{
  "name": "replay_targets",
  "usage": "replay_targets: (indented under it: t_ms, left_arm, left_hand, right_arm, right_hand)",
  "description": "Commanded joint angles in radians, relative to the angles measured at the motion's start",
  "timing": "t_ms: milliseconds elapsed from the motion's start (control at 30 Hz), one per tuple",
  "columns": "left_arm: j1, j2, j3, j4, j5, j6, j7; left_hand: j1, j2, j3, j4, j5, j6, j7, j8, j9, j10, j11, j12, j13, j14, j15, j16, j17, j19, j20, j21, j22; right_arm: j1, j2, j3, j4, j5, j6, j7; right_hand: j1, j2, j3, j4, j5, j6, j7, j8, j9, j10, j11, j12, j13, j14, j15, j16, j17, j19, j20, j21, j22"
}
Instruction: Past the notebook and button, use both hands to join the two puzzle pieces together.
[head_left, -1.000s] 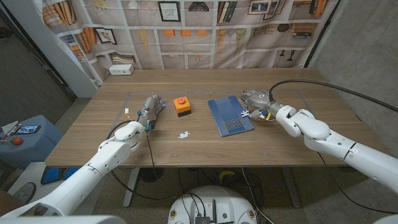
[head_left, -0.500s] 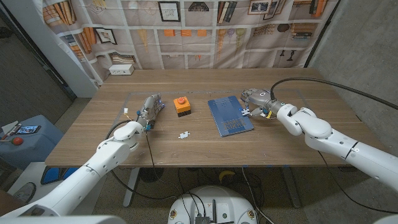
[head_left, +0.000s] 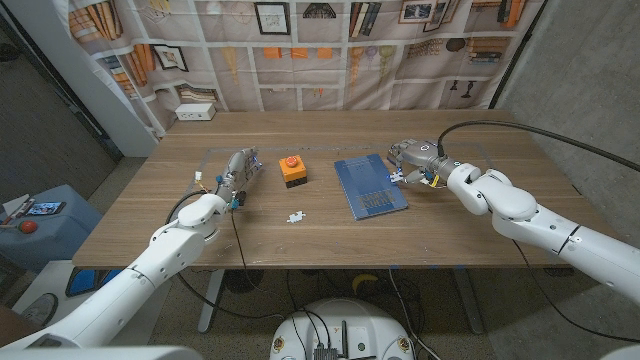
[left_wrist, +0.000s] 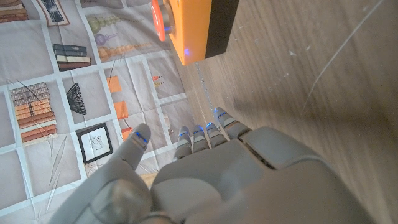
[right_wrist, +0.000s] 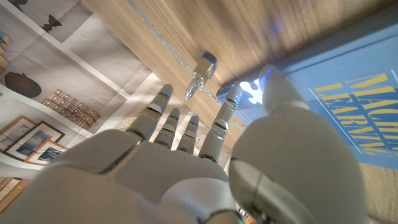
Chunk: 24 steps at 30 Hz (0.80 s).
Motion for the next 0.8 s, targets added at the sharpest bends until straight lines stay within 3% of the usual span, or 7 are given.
replay_targets:
  t_ms: [33, 433, 800]
  left_arm:
    - [0.052, 0.046, -0.029, -0.059, 0.019, -0.027, -0.002]
    - [0.094, 0.115, -0.051, -0.133, 0.077, -0.031, 0.003]
    - [0.148, 0.172, -0.075, -0.186, 0.155, -0.057, 0.018]
  left_hand:
    - [0.001, 0.074, 0.004, -0.010, -0.002, 0.021, -0.005, 0.008, 0.005, 0.017, -0.009, 0.008, 0.004, 0.013, -0.002, 0.003, -0.001, 0.008, 0.000, 0.005, 0.003]
    - [0.000, 0.070, 0.010, -0.015, -0.001, 0.069, -0.005, 0.019, 0.005, 0.046, -0.021, 0.013, 0.004, 0.039, -0.003, 0.006, -0.001, 0.023, -0.003, 0.009, 0.002]
    - [0.016, 0.075, 0.016, -0.036, -0.002, 0.113, -0.024, 0.023, 0.005, 0.076, -0.029, 0.016, 0.004, 0.062, -0.010, 0.007, -0.003, 0.040, -0.001, 0.012, 0.002]
  right_arm:
    - [-0.012, -0.018, 0.024, -0.018, 0.017, -0.014, 0.006]
    - [-0.035, -0.046, 0.051, -0.050, 0.037, -0.022, 0.010]
    - [-0.070, -0.083, 0.093, -0.107, 0.067, -0.048, 0.037]
  right_hand:
    - [0.005, 0.008, -0.006, -0.001, 0.004, 0.007, 0.002, 0.005, 0.005, 0.010, -0.002, 0.002, 0.001, 0.009, -0.003, 0.005, 0.005, 0.007, 0.002, -0.004, 0.004]
    - [0.005, 0.009, -0.009, 0.000, 0.003, 0.008, 0.002, 0.005, 0.005, 0.018, -0.001, 0.000, 0.001, 0.017, -0.009, 0.008, 0.007, 0.010, 0.002, -0.005, 0.004]
    - [0.004, 0.009, -0.012, 0.002, 0.002, 0.007, 0.002, 0.004, 0.004, 0.022, 0.001, -0.002, 0.001, 0.022, -0.011, 0.009, 0.008, 0.011, 0.002, -0.007, 0.004]
